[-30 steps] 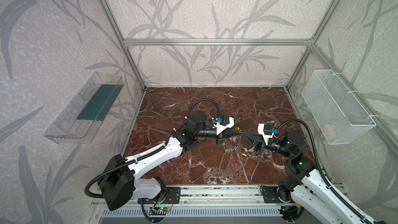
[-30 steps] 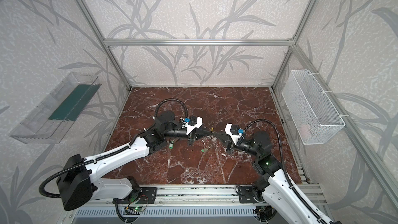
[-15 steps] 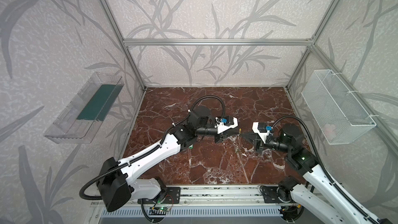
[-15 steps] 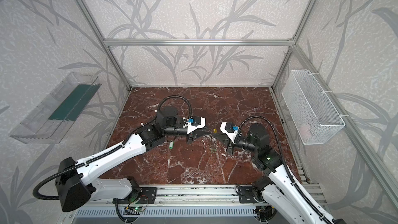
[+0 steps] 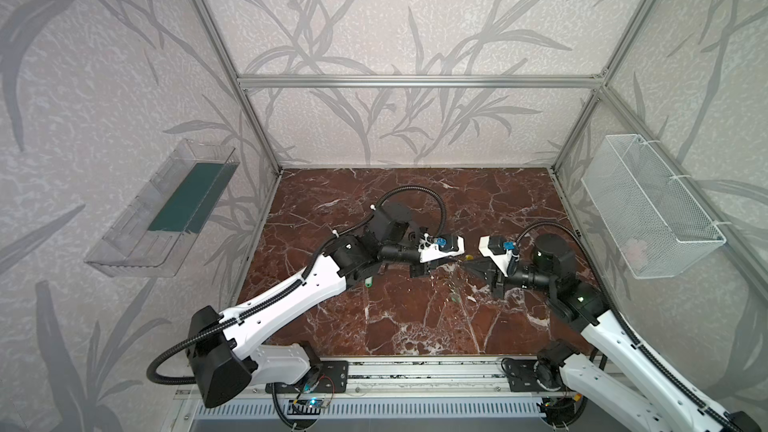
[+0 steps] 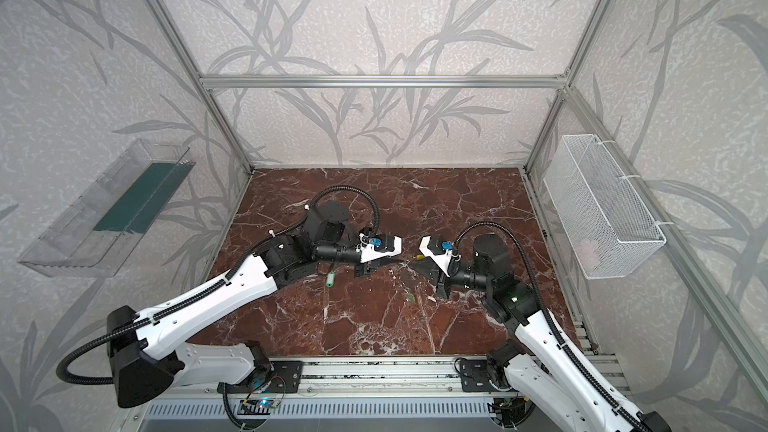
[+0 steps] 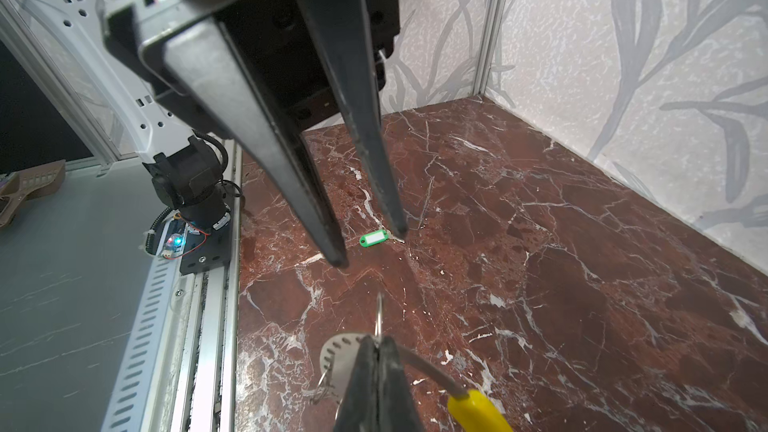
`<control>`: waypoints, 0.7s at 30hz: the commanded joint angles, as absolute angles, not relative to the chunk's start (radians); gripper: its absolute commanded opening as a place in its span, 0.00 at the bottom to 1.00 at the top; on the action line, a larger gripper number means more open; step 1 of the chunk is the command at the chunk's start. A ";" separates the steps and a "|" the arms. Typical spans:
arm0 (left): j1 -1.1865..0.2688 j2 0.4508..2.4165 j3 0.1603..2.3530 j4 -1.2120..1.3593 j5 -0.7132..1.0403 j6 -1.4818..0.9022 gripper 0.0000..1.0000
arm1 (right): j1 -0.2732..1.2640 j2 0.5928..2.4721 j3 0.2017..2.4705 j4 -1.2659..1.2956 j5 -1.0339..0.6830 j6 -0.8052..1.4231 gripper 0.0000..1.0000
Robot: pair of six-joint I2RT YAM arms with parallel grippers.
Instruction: Put the keys on the keyring
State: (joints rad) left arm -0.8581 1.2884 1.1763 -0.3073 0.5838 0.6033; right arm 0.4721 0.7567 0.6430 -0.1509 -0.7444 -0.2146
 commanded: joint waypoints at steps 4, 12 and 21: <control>-0.885 1.325 1.233 -0.406 0.535 0.693 0.24 | 0.476 0.762 0.689 -0.156 -0.779 -0.223 0.00; -0.892 1.362 1.276 -0.449 0.523 0.730 0.24 | 0.475 0.765 0.692 -0.165 -0.790 -0.228 0.00; -0.898 1.388 1.305 -0.494 0.540 0.757 0.13 | 0.475 0.760 0.691 -0.168 -0.790 -0.234 0.00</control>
State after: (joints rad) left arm -0.8921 1.3788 1.2732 -0.4522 0.5240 0.7204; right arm 0.4721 0.7692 0.6586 -0.1631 -0.7685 -0.2222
